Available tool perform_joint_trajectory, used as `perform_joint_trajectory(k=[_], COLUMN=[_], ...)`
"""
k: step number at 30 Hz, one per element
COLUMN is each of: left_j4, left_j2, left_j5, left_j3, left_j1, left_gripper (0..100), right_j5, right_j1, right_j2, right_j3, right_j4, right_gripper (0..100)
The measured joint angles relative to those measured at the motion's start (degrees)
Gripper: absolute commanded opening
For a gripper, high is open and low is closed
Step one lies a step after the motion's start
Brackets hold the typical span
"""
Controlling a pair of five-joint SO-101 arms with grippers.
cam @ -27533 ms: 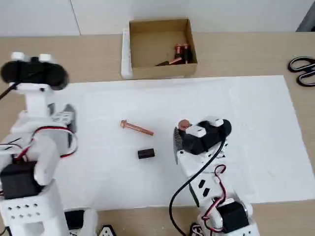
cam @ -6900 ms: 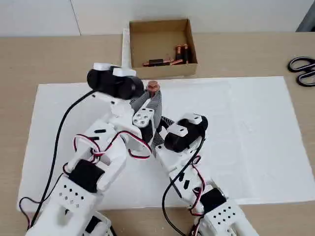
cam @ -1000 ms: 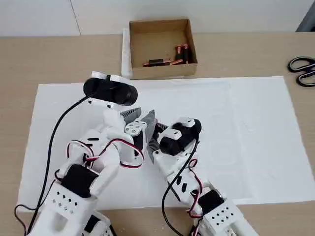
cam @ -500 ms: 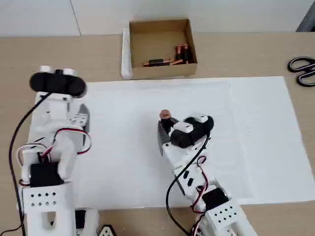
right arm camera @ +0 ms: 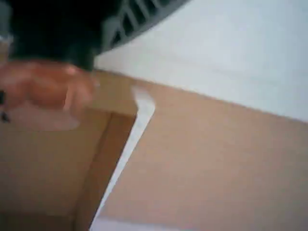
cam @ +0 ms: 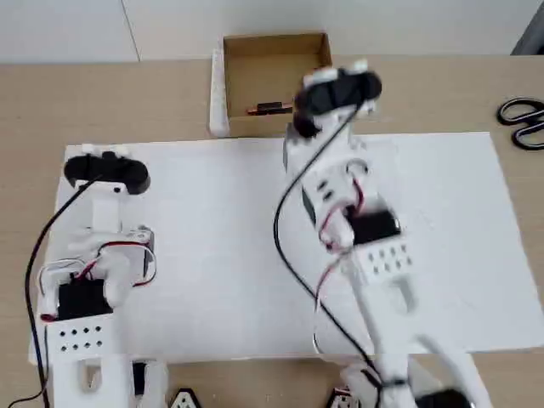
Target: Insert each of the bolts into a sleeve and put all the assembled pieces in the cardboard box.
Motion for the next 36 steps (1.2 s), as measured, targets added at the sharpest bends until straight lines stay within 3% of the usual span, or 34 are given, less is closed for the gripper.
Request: perform_joint_trajectory(k=[10, 19, 26, 32, 36], left_j4=[-0.53, -0.53, -0.53, -0.53, -0.53], left_j2=[0.00, 0.00, 0.00, 0.00, 0.00], left_j5=[0.00, 0.00, 0.00, 0.00, 0.00], left_j3=[2.99, 2.99, 2.99, 2.99, 2.99], left_j1=[-0.53, -0.53, -0.53, -0.53, -0.53], left_gripper=[11, 11, 11, 11, 11], right_j5=[0.00, 0.00, 0.00, 0.00, 0.00], right_j1=[1.05, 1.67, 2.29, 2.20, 2.37], right_j2=[44.92, 75.69, 84.22, 85.54, 86.15], right_j3=[-41.14, -69.45, -77.27, -79.21, -79.47], right_j4=[-15.56, -17.58, -16.79, -12.66, -10.11], right_gripper=[0.4, 0.6, 1.3, 13.9, 15.0])
